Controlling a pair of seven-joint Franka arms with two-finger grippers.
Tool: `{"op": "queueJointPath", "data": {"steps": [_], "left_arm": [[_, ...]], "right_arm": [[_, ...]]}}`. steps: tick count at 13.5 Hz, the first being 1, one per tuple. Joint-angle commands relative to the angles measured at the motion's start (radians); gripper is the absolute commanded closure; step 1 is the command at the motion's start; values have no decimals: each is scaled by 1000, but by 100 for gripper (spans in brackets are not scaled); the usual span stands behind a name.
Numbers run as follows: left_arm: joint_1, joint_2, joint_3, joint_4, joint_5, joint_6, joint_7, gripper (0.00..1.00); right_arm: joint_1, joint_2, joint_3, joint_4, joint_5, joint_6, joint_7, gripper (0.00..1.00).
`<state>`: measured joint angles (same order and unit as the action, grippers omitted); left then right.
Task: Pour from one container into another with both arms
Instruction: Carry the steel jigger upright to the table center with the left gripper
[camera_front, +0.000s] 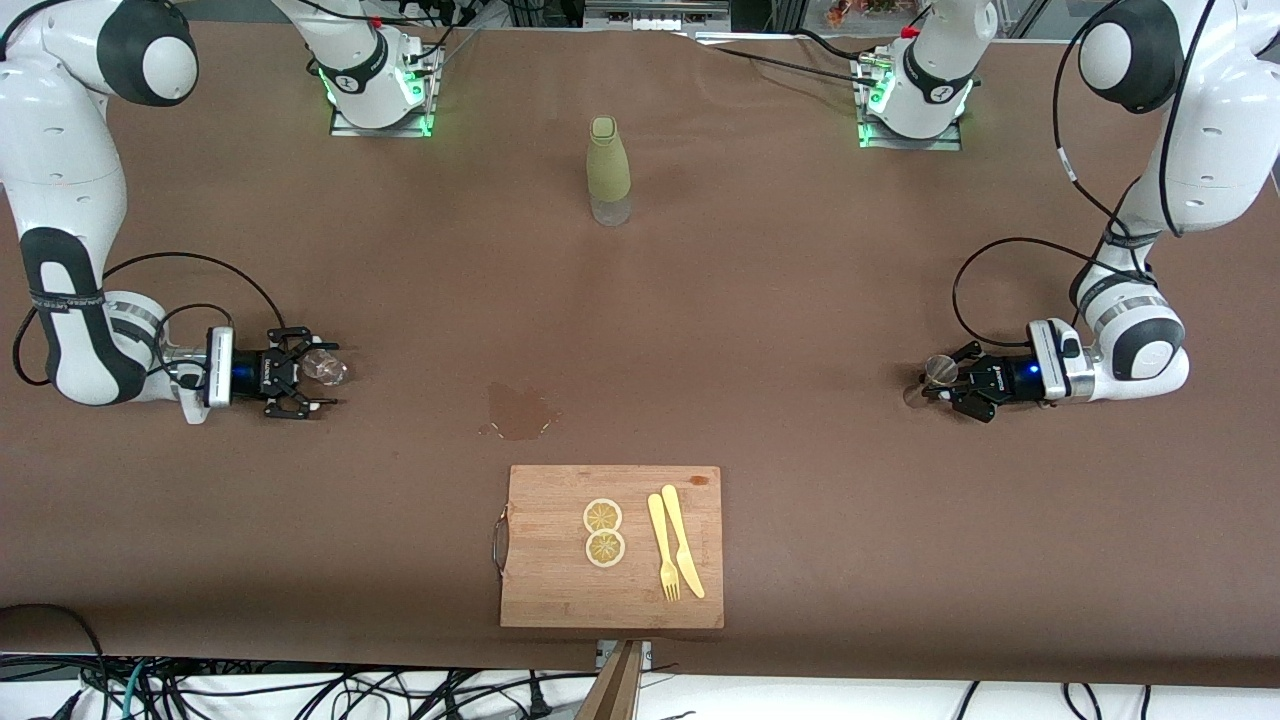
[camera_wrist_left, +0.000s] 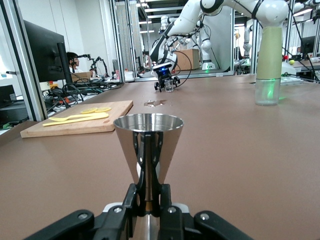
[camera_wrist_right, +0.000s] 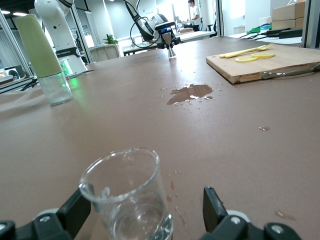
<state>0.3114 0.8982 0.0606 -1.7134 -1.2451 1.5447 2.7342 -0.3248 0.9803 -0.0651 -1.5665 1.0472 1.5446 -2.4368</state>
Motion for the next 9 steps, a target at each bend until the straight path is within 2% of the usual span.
{"op": "queueJointPath", "data": {"steps": [1, 3, 7, 9], "left_arm": [[-5, -60, 8, -3, 37, -43, 6, 100], [-18, -111, -1, 27, 123, -41, -124, 100], [-119, -223, -1, 11, 131, 26, -315, 100], [-188, -243, -2, 3, 113, 78, -384, 100]], "right_arm": [[7, 11, 4, 2, 30, -8, -15, 1], [10, 14, 7, 2, 39, -8, -15, 1], [23, 20, 8, 3, 42, -9, -16, 12], [24, 24, 8, 3, 42, -11, -16, 17]]}}
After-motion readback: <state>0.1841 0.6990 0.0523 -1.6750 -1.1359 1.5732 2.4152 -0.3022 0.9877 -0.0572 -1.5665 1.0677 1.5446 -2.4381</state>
